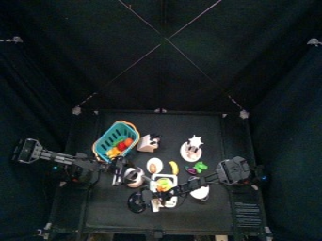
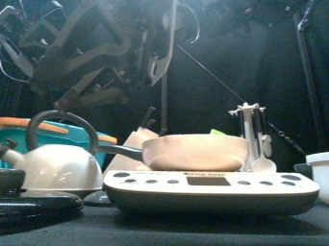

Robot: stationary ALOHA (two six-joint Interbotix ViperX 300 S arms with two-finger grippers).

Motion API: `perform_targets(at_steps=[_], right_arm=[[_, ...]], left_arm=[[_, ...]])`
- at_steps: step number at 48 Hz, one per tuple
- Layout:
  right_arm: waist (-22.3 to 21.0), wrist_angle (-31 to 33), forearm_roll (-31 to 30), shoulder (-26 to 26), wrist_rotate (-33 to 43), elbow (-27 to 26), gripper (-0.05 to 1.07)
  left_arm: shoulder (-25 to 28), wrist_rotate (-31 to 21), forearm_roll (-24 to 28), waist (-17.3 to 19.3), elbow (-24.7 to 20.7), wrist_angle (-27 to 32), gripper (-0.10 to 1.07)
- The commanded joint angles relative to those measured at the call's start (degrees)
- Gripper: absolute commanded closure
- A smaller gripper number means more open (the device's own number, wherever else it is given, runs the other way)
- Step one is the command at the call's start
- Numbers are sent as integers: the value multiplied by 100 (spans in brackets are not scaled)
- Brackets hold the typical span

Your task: Grab pan

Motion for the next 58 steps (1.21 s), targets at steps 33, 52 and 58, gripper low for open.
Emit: perform_targets(at_steps=[33, 52, 58], right_arm=[[589, 2197, 1424, -2320, -149, 2364, 11], [686, 2575, 1749, -2575, -141, 2681, 11], [747, 2769, 1925, -2716, -141, 2804, 11]], left_arm=[[2083, 193, 703, -123, -1687, 659, -5], [2918, 167, 686, -62, -2602, 1582, -5], [3032, 176, 334, -9, -2760, 1626, -5]])
